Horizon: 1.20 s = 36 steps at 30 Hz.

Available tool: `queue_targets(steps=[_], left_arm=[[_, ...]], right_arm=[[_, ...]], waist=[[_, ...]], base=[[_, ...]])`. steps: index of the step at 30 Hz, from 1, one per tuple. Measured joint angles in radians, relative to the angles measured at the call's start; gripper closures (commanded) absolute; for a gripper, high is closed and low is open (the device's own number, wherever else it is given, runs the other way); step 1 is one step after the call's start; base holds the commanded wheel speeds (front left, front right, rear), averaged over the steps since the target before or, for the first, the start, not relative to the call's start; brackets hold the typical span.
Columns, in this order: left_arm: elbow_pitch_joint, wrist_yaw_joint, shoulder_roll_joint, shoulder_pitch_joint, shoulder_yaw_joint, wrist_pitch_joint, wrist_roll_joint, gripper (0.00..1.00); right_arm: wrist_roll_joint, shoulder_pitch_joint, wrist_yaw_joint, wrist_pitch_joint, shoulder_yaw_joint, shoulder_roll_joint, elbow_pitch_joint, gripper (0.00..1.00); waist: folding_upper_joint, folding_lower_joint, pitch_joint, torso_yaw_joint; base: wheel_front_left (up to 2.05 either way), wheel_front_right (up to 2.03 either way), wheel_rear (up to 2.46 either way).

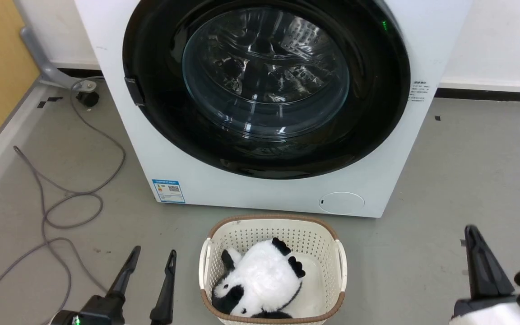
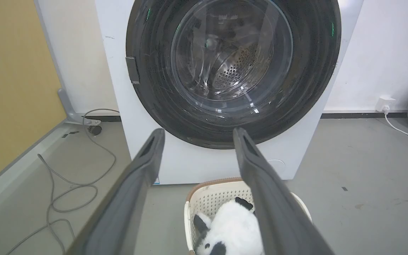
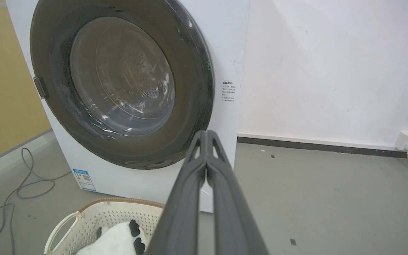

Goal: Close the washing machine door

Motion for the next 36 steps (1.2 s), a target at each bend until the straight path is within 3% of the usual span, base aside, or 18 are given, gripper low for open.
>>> queue_targets(steps=[3,4,5,12,13,36], left_arm=[[0.009,0.0,0.001,0.005,0.002,0.0,0.004,0.0],[0.012,0.0,0.0,0.006,0.004,0.0,0.004,0.0],[0.015,0.0,0.0,0.006,0.007,0.0,0.005,0.0],[0.022,0.0,-0.008,0.007,0.041,0.0,0.021,0.0],[0.023,0.0,-0.009,0.008,0.043,0.001,0.02,1.0],[0.018,0.014,-0.013,0.004,0.042,0.037,0.023,1.0]], right_arm=[[0.02,0.022,0.0,0.0,0.005,0.001,0.0,1.0],[0.026,0.026,0.0,0.0,0.009,0.002,0.0,0.64],[0.024,0.03,0.0,0.0,0.012,0.003,-0.004,0.0],[0.021,0.041,0.0,0.0,0.043,0.005,-0.002,0.0],[0.021,0.041,0.0,0.0,0.043,0.005,-0.002,1.0],[0.019,0.038,0.0,0.035,0.056,0.005,-0.005,1.0]], waist=[[0.0,0.0,0.001,-0.004],[0.0,0.0,0.001,-0.004],[0.0,0.0,0.002,-0.004],[0.0,0.0001,0.002,-0.003],[0.0,0.0001,0.002,-0.003],[0.0,0.0001,-0.001,-0.016]], base=[[0.0,0.0,0.0],[0.0,0.0,0.0],[0.0,0.0,0.0],[0.0,0.0,0.0],[0.0,0.0,0.0],[0.0,0.0,0.0]])
